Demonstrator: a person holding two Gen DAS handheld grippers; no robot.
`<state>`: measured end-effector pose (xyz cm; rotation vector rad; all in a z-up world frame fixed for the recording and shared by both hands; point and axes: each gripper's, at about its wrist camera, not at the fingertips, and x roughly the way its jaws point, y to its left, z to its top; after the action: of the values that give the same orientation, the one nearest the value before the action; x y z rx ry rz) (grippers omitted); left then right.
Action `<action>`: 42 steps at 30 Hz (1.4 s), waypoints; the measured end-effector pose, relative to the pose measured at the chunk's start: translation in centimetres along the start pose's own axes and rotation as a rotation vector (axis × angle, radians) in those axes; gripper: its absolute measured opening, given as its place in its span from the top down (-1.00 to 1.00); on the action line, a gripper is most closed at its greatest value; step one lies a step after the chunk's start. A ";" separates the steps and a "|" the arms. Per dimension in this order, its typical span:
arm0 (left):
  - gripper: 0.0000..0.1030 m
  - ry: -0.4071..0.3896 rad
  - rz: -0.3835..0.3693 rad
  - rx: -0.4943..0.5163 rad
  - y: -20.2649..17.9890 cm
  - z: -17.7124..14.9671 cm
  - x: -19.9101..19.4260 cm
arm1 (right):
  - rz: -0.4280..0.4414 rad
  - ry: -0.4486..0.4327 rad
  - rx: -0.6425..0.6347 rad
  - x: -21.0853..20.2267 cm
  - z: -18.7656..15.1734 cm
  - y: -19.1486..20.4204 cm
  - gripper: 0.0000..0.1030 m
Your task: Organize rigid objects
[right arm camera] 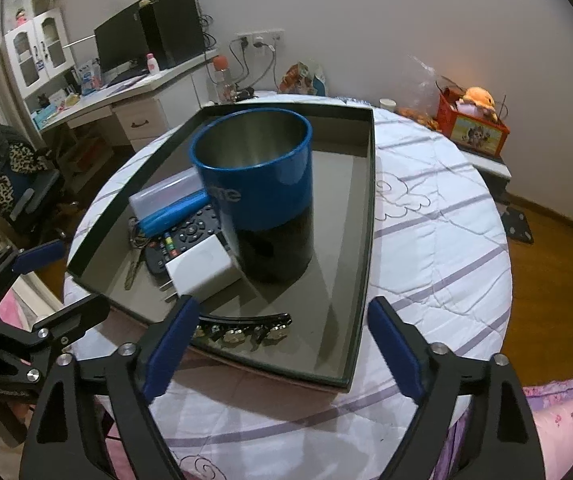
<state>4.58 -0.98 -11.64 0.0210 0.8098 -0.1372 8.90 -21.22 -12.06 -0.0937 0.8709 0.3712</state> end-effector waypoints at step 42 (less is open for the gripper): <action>-0.99 -0.323 0.094 0.000 -1.5 -2.0 -10.5 | 0.024 -0.324 0.040 -7.5 -2.8 1.9 -1.00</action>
<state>-4.21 -1.12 -5.33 0.0357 0.4847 -0.0490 1.75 -22.15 -8.05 0.0143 0.5594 0.3787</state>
